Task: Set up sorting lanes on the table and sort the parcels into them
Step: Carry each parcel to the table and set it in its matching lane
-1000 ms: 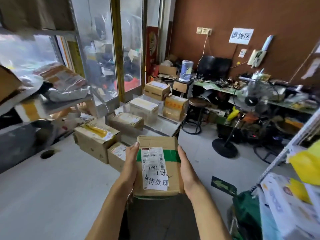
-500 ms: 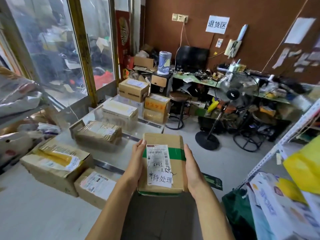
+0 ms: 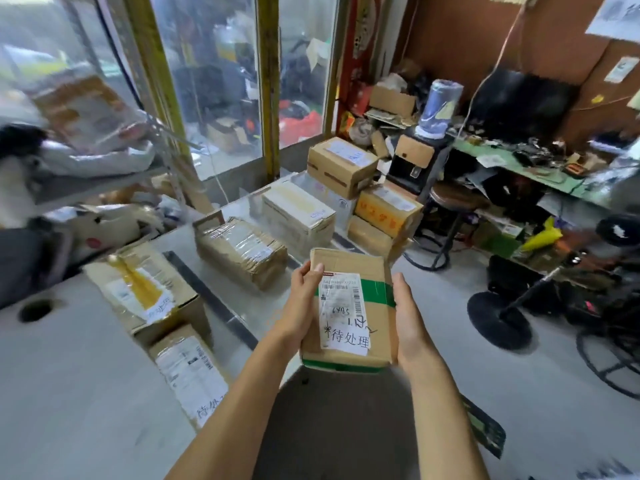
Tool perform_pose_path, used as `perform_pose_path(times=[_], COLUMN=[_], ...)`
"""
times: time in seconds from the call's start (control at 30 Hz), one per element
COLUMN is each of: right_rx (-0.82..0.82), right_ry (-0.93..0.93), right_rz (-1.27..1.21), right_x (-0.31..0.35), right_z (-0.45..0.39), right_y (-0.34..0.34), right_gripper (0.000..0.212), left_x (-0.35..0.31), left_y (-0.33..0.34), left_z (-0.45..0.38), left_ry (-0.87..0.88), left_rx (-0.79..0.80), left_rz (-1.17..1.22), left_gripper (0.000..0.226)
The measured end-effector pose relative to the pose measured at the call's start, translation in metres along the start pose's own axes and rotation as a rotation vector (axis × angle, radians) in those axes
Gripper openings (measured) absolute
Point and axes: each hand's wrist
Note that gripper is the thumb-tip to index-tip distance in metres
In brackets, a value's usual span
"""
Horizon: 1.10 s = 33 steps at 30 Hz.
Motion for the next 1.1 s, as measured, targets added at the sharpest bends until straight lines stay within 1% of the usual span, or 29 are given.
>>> perform_pose_path(times=[0.07, 0.17, 0.23, 0.33, 0.4, 0.47, 0.53, 0.57, 0.63, 0.67, 0.7, 0.8, 0.83, 0.9, 0.97, 1.03, 1.1], right_rx=[0.105, 0.287, 0.408, 0.547, 0.599, 0.659, 0.711, 0.735, 0.751, 0.762, 0.763, 0.81, 0.812, 0.818, 0.824, 0.852, 0.865], right_ry=[-0.005, 0.007, 0.064, 0.129, 0.126, 0.123, 0.102, 0.1, 0.117, 0.13, 0.142, 0.188, 0.205, 0.249, 0.257, 0.264, 0.26], right_rz=[0.047, 0.071, 0.106, 0.164, 0.182, 0.219, 0.245, 0.257, 0.274, 0.279, 0.274, 0.242, 0.26, 0.311, 0.354, 0.377, 0.39], right_x=[0.013, 0.021, 0.02, 0.017, 0.014, 0.014, 0.012, 0.012, 0.013, 0.013, 0.013, 0.009, 0.005, -0.007, -0.021, -0.029, -0.031], right_z=[-0.028, -0.059, -0.074, -0.089, -0.099, -0.107, -0.117, -0.122, -0.13, -0.134, -0.139, -0.151, -0.157, -0.175, -0.193, -0.204, -0.209], right_y=[0.025, 0.073, 0.112, 0.168, 0.205, 0.238, 0.269, 0.284, 0.309, 0.319, 0.328, 0.344, 0.347, 0.351, 0.35, 0.347, 0.347], right_gripper=[0.063, 0.053, 0.055, 0.06, 0.062, 0.064, 0.066, 0.067, 0.07, 0.071, 0.07, 0.067, 0.068, 0.068, 0.068, 0.074, 0.071], left_x=[-0.007, -0.013, -0.017, -0.017, -0.019, -0.02, -0.022, -0.023, -0.022, -0.019, -0.02, -0.02, -0.018, -0.015, -0.011, -0.011, -0.015], left_y=[-0.022, -0.064, -0.097, -0.141, -0.169, -0.195, -0.221, -0.233, -0.26, -0.274, -0.283, -0.3, -0.303, -0.301, -0.298, -0.293, -0.288], left_z=[-0.005, -0.003, 0.004, 0.014, 0.019, 0.022, 0.021, 0.019, 0.014, 0.01, 0.007, -0.005, -0.011, -0.021, -0.028, -0.033, -0.034], left_ry=[0.018, 0.021, 0.029, 0.041, 0.06, 0.064, 0.083, 0.085, 0.082, 0.088, 0.086, 0.058, 0.025, -0.085, -0.157, -0.187, -0.2], left_rx=[-0.13, -0.303, -0.445, -0.595, -0.665, -0.706, -0.722, -0.734, -0.753, -0.755, -0.759, -0.812, -0.817, -0.795, -0.817, -0.875, -0.908], left_rz=[0.045, 0.092, 0.121, 0.188, 0.23, 0.271, 0.278, 0.279, 0.288, 0.283, 0.271, 0.184, 0.152, 0.117, 0.069, 0.032, 0.027], left_gripper=[0.075, 0.069, 0.059, 0.061, 0.066, 0.073, 0.07, 0.074, 0.09, 0.093, 0.09, 0.072, 0.072, 0.077, 0.065, 0.053, 0.051])
Point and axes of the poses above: each hand's wrist, its own z-axis away from the middle knuckle, its own y-axis out of the palm, x = y × z, and after that the axes turned 7 degrees about -z, right-handed
